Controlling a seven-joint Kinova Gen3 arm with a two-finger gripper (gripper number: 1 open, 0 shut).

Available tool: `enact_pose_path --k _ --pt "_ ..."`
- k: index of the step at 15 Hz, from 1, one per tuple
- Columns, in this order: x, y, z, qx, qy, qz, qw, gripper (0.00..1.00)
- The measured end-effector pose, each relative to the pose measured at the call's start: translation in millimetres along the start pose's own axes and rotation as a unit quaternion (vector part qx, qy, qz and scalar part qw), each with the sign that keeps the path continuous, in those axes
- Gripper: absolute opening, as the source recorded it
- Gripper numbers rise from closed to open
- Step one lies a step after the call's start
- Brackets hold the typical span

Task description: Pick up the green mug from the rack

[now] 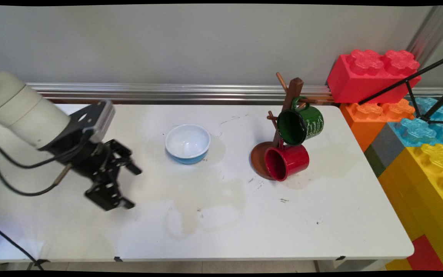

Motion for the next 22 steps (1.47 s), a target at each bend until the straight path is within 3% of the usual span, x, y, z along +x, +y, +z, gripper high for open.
enact_pose_path --k 4,7,10,15,22 --pt "34 -4 -5 0.002 0.083 -0.001 0.9966 1.00" --pt "51 -4 -7 0.000 0.123 -0.001 0.9924 1.00" --pt "67 -2 -6 0.002 0.148 -0.003 0.9890 1.00" --pt "105 14 1 0.008 0.162 -0.026 0.9864 1.00" --pt "169 32 13 0.032 0.133 -0.055 0.9891 1.00"
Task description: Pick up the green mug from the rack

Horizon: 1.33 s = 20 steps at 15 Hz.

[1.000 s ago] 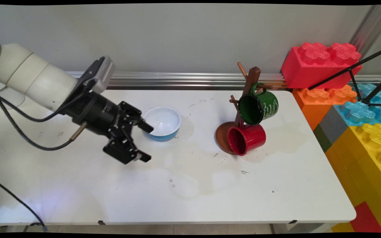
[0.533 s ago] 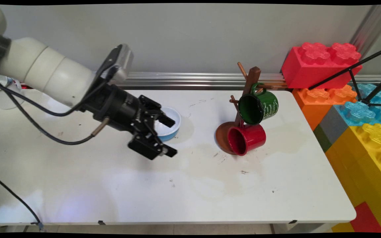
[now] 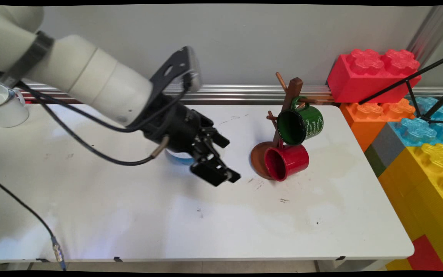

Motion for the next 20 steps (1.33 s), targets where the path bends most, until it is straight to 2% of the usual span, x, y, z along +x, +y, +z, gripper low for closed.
enact_pose_path --k 6,11,20 --pt "54 19 24 0.032 -0.031 -0.020 0.9988 1.00" --pt "87 37 43 0.061 -0.063 -0.057 0.9945 1.00" --pt "124 48 84 0.104 -0.089 -0.100 0.9856 1.00"
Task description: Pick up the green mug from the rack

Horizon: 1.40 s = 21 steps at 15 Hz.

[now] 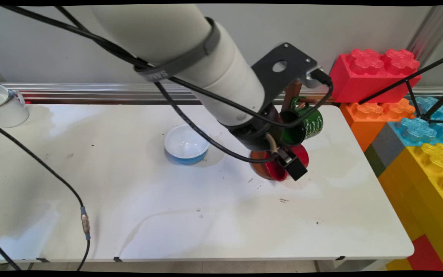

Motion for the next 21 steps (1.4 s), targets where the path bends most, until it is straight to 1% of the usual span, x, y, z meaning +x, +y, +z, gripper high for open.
enact_pose_path --k 4,8,11,16,21 --pt "8 3 17 0.018 -0.002 -0.023 0.9996 1.00" --pt "15 0 34 0.028 0.011 -0.045 0.9985 1.00" --pt "19 -5 46 0.031 0.029 -0.054 0.9976 1.00" --pt "23 -12 61 0.027 0.064 -0.059 0.9959 1.00" --pt "24 -17 74 0.022 0.099 -0.066 0.9927 1.00"
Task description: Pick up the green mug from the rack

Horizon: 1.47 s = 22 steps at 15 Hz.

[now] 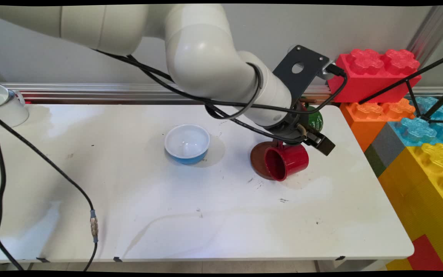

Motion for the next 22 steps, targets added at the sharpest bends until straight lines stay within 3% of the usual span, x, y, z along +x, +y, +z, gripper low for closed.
enact_pose_path --k 20,21,22 --pt "-22 -12 29 -0.014 0.060 -0.056 0.9965 1.00" --pt "-23 -12 29 -0.014 0.062 -0.060 0.9962 0.00" --pt "-23 -12 30 -0.015 0.063 -0.065 0.9958 0.00"
